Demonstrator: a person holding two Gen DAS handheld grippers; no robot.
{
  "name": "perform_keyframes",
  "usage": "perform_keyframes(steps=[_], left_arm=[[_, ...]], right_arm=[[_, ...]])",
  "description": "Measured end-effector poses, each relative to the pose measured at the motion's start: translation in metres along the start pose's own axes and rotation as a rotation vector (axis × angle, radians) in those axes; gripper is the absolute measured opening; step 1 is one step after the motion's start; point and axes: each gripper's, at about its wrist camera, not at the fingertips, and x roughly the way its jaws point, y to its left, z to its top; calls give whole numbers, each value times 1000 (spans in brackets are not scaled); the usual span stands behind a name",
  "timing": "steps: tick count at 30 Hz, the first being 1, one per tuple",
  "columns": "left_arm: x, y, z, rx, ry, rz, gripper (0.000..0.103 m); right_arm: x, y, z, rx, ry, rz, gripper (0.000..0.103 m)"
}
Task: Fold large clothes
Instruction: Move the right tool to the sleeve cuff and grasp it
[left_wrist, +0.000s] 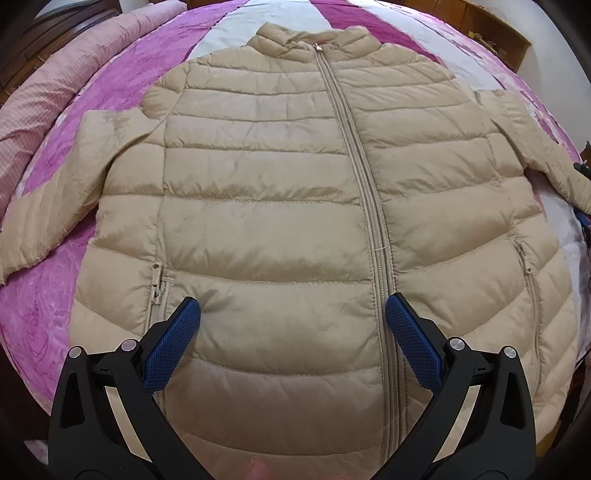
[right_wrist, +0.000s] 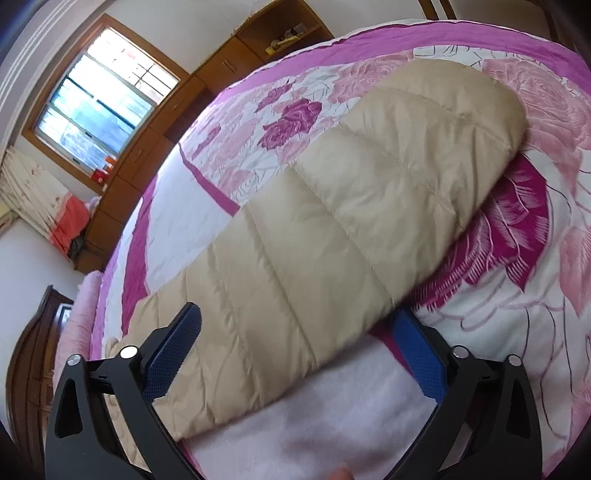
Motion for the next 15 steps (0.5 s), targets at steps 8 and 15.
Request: perform_keyframes(steps=[8,15], left_arm=[[12,-1,-4,-2,9,4,100],[14,-1,-4,-2,9,-2,100]], right_arm=[[-1,-14,5,84,39,1,75],[-10,-31,9,120,52,53,14]])
